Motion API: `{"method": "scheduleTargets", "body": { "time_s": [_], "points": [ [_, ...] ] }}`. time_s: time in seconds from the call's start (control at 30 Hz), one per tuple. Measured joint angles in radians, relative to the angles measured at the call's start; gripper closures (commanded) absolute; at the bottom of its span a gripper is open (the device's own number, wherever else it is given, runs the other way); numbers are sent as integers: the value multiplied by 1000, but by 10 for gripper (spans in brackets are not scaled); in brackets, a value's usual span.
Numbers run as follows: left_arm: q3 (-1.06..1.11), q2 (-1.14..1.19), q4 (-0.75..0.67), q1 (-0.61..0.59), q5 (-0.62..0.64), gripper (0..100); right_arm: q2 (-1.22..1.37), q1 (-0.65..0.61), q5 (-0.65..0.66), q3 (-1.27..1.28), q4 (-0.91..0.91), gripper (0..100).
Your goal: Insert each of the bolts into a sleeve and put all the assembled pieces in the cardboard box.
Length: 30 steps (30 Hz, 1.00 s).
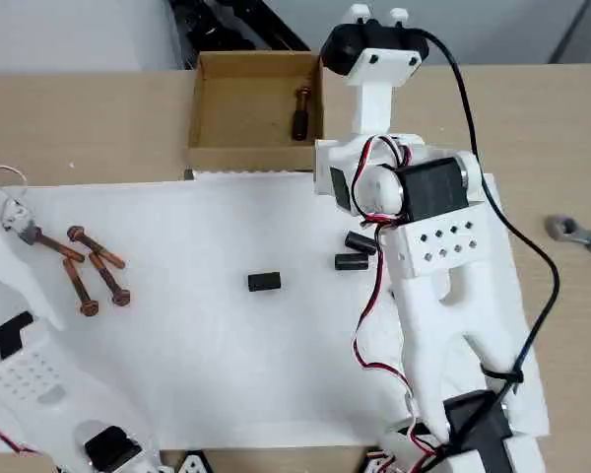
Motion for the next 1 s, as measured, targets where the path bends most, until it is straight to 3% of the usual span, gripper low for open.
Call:
{"method": "scheduleTargets", "body": {
  "time_s": [0.3, 0.53, 1.0],
  "points": [
    [-120, 169, 0, 12, 91, 904, 0, -2, 0, 0, 0, 986],
    [-121, 195, -14, 26, 163, 836, 0, 0, 0, 0, 0, 986],
    [-250, 292, -38, 66, 172, 837, 0, -2, 0, 0, 0, 986]
  ]
}}
